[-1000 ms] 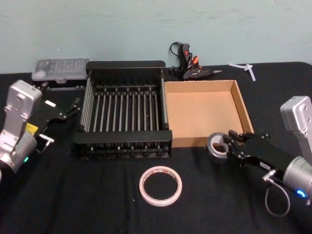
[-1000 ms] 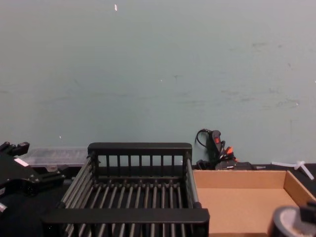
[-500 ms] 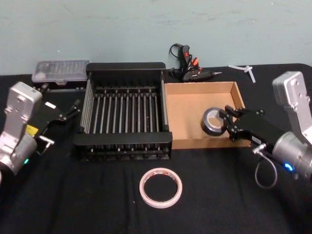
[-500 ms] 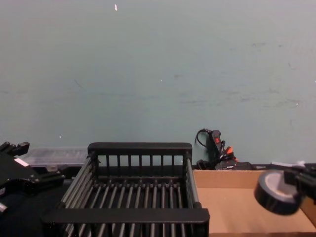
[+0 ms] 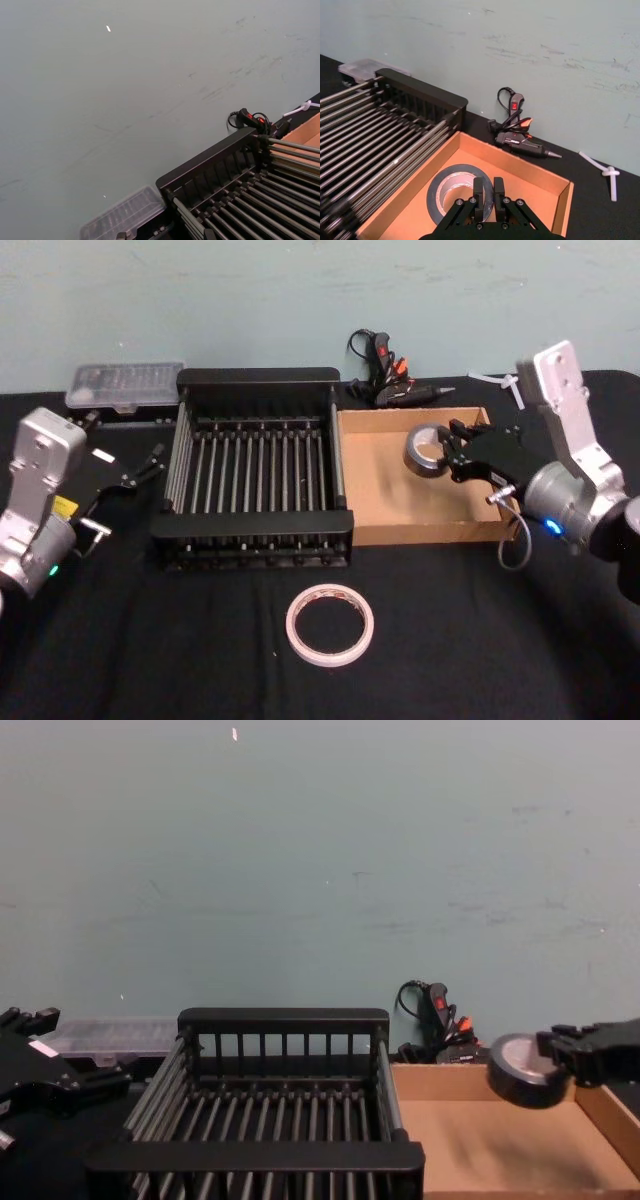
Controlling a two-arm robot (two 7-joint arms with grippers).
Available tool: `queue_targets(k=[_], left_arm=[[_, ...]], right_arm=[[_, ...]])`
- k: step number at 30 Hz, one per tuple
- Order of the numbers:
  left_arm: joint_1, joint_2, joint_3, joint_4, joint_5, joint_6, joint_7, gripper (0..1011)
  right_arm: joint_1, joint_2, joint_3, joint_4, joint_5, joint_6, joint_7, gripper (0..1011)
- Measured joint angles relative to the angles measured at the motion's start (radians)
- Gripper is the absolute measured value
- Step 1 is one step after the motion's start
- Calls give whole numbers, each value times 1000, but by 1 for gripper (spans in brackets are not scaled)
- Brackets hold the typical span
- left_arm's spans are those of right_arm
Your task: Pick up the white tape and place it into the black box , Pick up the silver tape and place it into the brown box.
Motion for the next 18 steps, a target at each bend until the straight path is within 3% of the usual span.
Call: queue_targets(k=[5,18], left_arm=[[0,0,0,0,0,0,0,1001],[0,0,0,0,0,0,0,1001]], right_arm=[[68,-41,-15,85,-32,11,-8,127],[172,-117,-29,260,-76,39,-13,127]])
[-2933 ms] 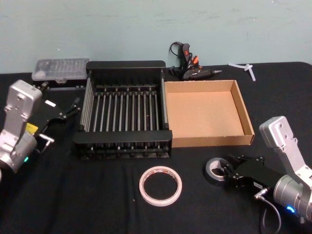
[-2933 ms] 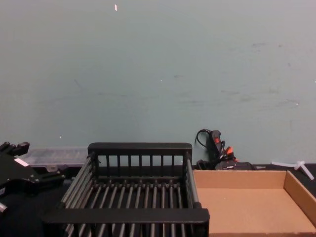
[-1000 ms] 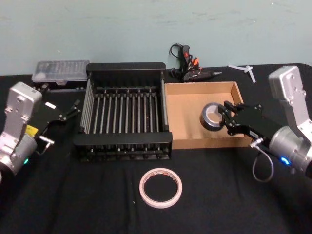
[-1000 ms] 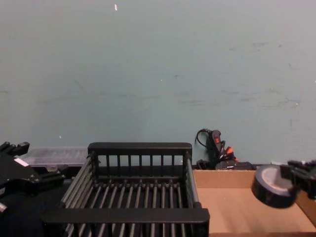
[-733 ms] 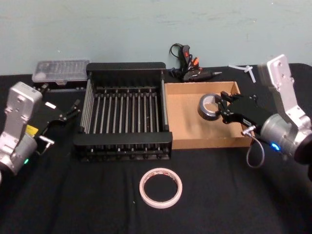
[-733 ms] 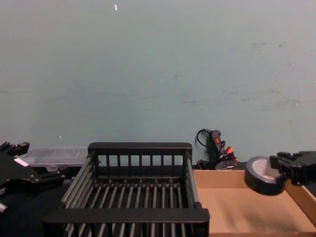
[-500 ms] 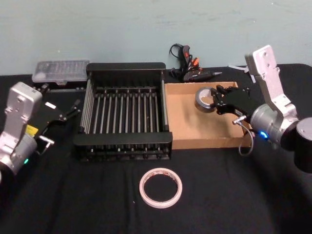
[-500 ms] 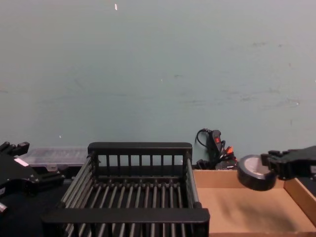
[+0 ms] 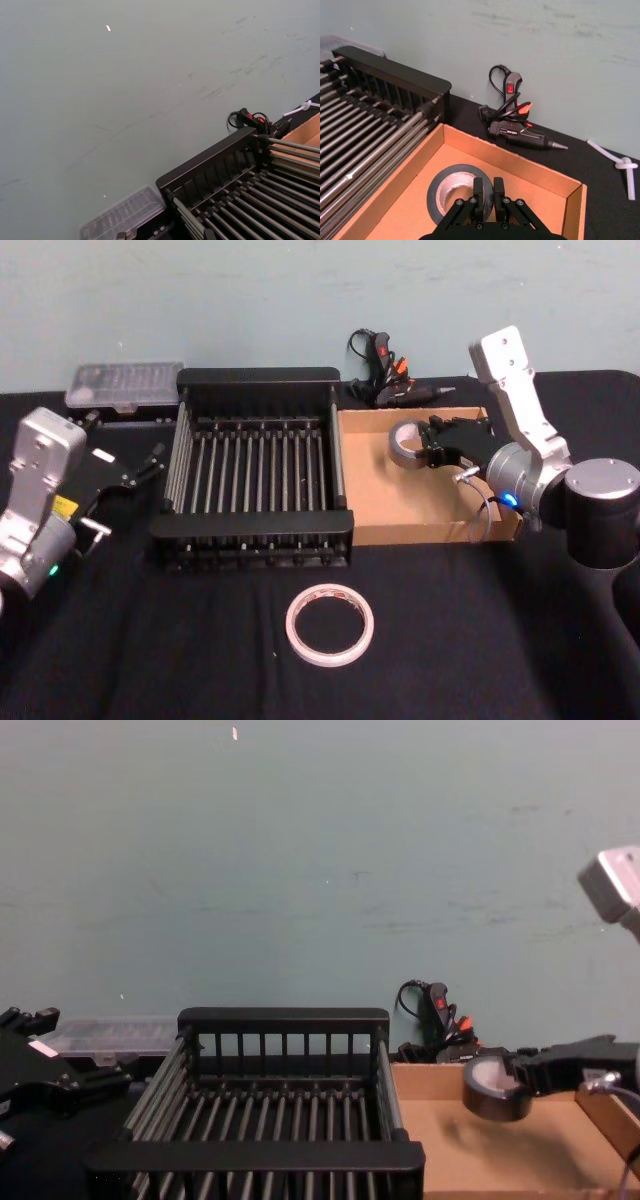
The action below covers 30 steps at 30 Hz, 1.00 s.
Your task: Pick up the white tape and place it into the black box , Pick up the silver tape and place it into the brown box.
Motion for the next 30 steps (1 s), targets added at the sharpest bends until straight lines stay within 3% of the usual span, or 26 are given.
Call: queue_targets(k=[13,30], left_arm=[[0,0,0,0,0,0,0,1001],[0,0,0,0,0,0,0,1001]], right_arm=[[57,-50,-1,125,-48,-1,-6,127],[62,-58,2,138,-59,-3,-3,155]])
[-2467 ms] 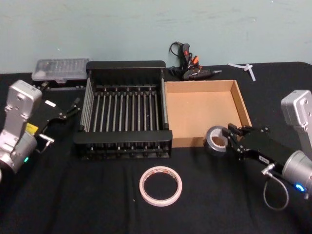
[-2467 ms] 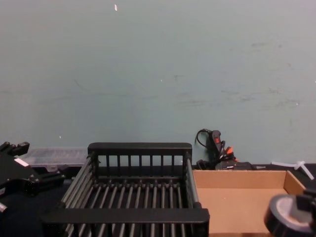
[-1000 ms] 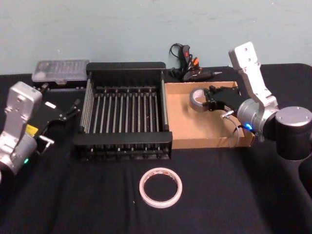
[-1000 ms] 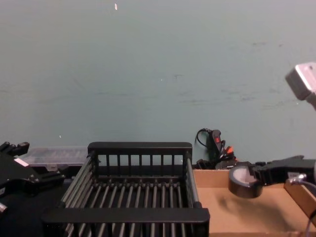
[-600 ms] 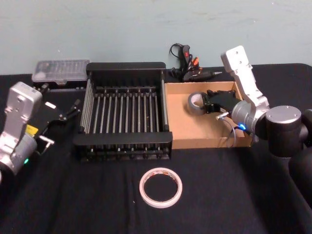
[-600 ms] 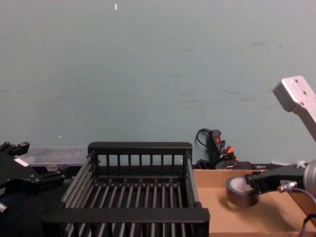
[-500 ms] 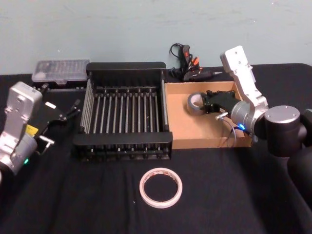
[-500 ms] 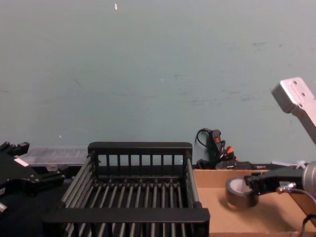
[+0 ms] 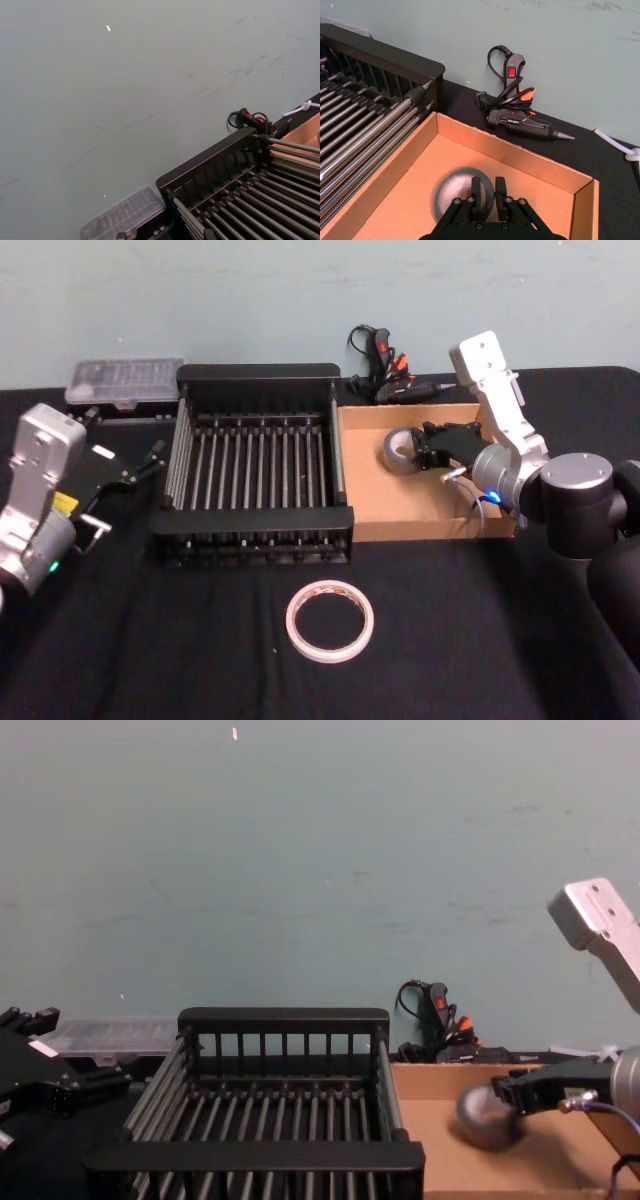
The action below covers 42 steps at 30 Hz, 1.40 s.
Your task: Pick up the white tape and place it into the black box , Pick up the silver tape and place it into the brown box.
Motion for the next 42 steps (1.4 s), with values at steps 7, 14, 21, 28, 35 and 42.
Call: queue_targets(k=[7,14,21,28,35,42], left_arm=[[0,0,0,0,0,0,0,1001],[0,0,0,0,0,0,0,1001],[0,0,0,0,0,0,0,1001],[0,0,0,0,0,0,0,1001],[0,0,0,0,0,0,0,1001],[0,0,0,0,0,0,0,1001]], right_arm=[[0,1,0,-1,1,0,0,338],[-1,1,0,-1,2,0,0,575],[-1,1,0,-2,3,0,0,791],[-1,1,0,-2,4,0,0,961],[-1,1,0,-2,4,0,0,1002],[-1,1,0,-2,4,0,0,1003]])
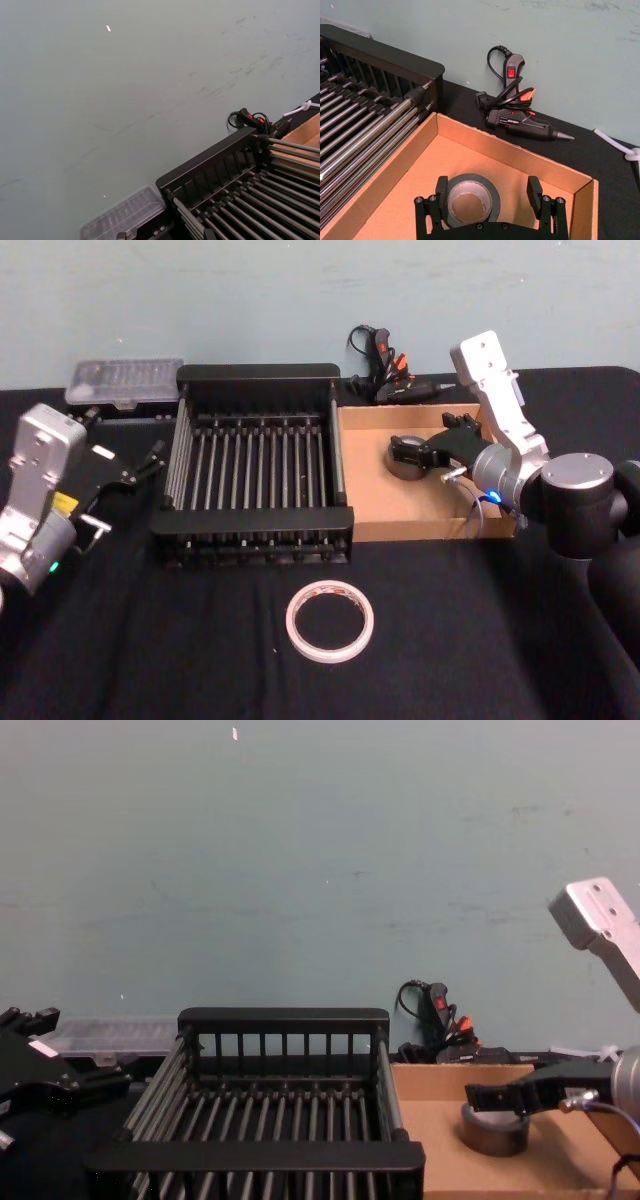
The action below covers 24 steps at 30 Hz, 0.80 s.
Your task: Pick up the white tape and place it into the black box , Pick up the silver tape and place it into the brown box.
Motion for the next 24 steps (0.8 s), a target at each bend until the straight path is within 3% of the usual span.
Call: queue_targets(k=[6,15,24], left_arm=[[0,0,0,0,0,0,0,1001],[0,0,0,0,0,0,0,1001],[0,0,0,0,0,0,0,1001]], right_arm=[[-14,1,13,-26,1,-3,9,1002],[-76,36,36,-138,29,-24,66,1002],[-190,126,50,-310,92,-78,154,1002]])
